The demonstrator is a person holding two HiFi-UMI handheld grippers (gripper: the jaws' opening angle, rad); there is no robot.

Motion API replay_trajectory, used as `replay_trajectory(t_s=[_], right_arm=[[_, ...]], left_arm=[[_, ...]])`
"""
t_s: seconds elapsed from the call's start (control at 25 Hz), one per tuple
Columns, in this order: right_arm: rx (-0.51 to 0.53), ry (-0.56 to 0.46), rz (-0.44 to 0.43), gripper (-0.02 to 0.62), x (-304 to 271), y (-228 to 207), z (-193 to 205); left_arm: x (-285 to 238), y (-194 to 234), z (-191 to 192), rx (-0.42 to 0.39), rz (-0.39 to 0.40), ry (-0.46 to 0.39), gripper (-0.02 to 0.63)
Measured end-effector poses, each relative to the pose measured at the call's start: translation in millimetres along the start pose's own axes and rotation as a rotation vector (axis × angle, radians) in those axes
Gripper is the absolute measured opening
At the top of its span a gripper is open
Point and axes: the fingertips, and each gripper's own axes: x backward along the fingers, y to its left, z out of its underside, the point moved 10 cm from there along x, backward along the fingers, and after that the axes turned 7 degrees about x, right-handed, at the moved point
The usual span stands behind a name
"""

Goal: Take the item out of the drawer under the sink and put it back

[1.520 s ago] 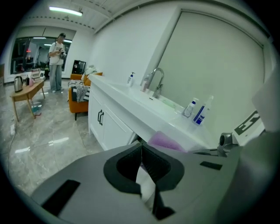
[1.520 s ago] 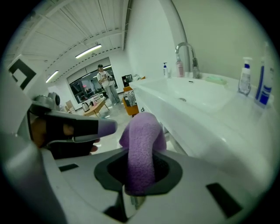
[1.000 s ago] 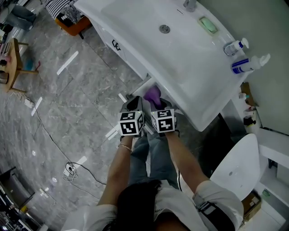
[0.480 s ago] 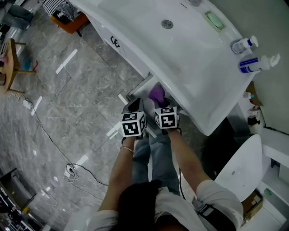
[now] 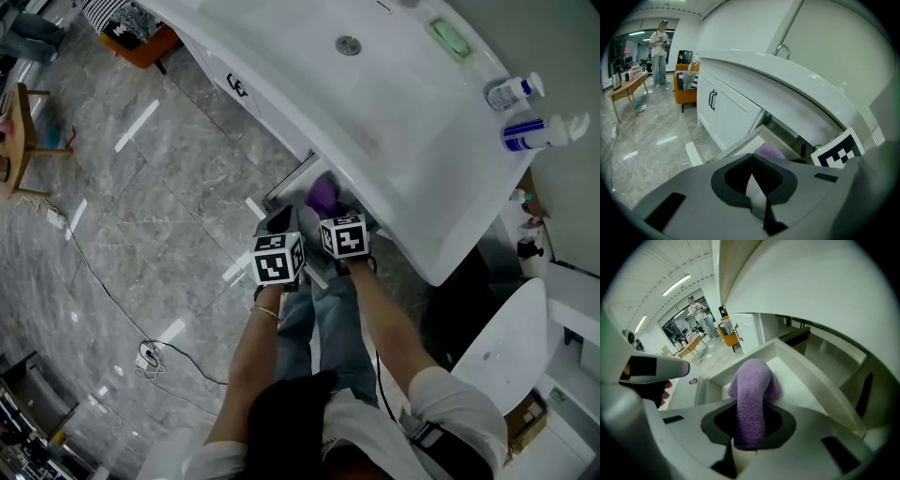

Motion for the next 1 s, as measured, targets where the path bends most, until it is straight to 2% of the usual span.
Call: replay_trajectory(t_s=[0.16,0.2,0.24,0.32,0.44,0.64,0.84,1.0], right_arm=[[-0.007,-0.005,0.012,0.071,-2.5,-1.6,-0.1],[-0.012,-0.006,0.005,0.09,-3.0,-1.1,-0.7],[-0.019,-0.006,-0.009,0.163,-3.7,0.0,-1.0],[-0.029,0.007,-0.039,0.202,-5.3,2.8,-0.4],[-0.034,0.02,-0.049,0.225,-5.0,4.9,-0.1],[-0.048,-0.009,-0.014,0.295,1.9,6.3,-3.4],[-0.041,-0.045,0.009,0.298,20.3,10.2,-5.5],[-0.032,-0.062,-0.016,0.298,40.2,19.2,-12.7]], left_arm=[[-0.5,3.8,0.1,0.014,-0.015,0.004,0.005],[-0.6,5.0,-0.6,0.015,-0.018,0.002,0.005],[-0.3,6.3,-1.3,0.015,-0.021,0.0,0.005],[0.3,8.3,-1.6,0.016,-0.026,0.002,0.005],[1.0,8.2,-1.7,0.019,-0.022,0.003,0.005],[2.0,7.2,-1.8,0.016,-0.011,0.009,0.005],[8.6,3.1,0.9,0.037,-0.004,0.015,0.005],[17.4,-4.2,-4.6,0.049,0.012,0.005,0.005]])
